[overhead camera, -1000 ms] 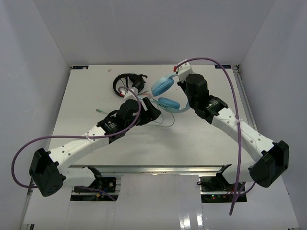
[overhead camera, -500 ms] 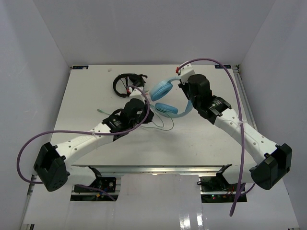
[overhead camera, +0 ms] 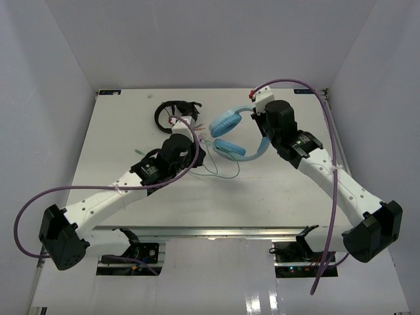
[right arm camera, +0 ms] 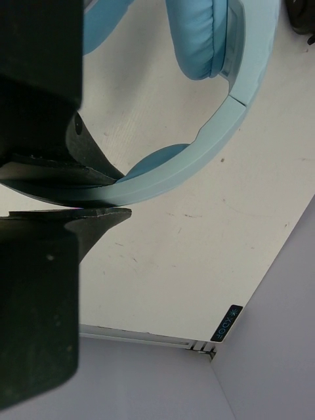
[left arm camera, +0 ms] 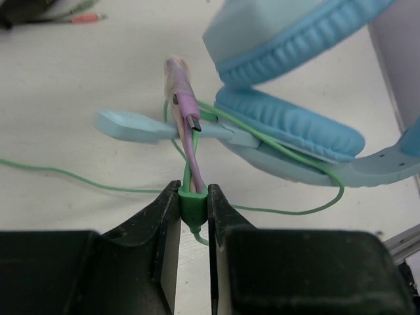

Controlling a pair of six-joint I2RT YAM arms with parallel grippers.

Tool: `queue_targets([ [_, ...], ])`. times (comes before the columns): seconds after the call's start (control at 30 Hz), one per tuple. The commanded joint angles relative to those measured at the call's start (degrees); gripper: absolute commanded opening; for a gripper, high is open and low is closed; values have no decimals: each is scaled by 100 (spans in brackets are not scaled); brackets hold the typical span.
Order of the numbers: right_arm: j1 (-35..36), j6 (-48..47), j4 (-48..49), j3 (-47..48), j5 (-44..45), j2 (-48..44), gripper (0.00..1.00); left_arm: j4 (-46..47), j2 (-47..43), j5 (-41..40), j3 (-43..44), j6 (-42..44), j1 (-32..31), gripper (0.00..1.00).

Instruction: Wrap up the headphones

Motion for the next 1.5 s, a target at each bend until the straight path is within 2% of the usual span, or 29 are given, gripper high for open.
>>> queue_targets([
  [0.0,-210,-98,288,-272,-687,-580,8,-358,-823,-394,646,434,801,0],
  [0.07,-329,-239,285,-523,-1072,-845,8,-609,-1002,120,695,496,1630,0],
  [0.17,-567,-366,282,-716,-1234,-1053,8,-677,-1191,941,590,576,2433,0],
  [0.37,-879,-419,280,-925,-1693,-1248,8,-603,-1270,1410,254,694,2968,0],
  [0.57,-1252,136,279,-840,-2474,-1350,8,-463,-1161,2003,-327,823,3269,0],
  [0.63,-1367,322,278,-762,-2863,-1334,8,-488,-949,2282,-500,888,3337,36],
  [0.73,-1408,383,266,-652,-2827,-1245,8,-746,-644,2268,-532,980,3504,73],
  [0.77,-1414,377,263,-631,-2736,-1218,8,-821,-596,2248,-516,1024,3555,80],
  [0.87,-1415,299,268,-619,-2219,-1178,8,-956,-705,2193,-394,1237,3642,91],
  [0.93,-1412,299,271,-631,-2031,-1147,8,-989,-944,2321,-273,1423,3660,95],
  [1.03,-1420,400,260,-640,-1882,-1063,8,-923,-1385,2602,-208,1574,3652,95],
  [1.2,-1420,518,224,-598,-1927,-911,8,-694,-2248,2953,-494,1540,3652,98],
  [1.33,-1420,548,147,-531,-2111,-807,8,-905,-2103,3226,-626,1505,3652,98],
  [1.47,-1420,559,87,-547,-2444,-802,8,-738,-1722,4303,-845,1676,3652,97],
])
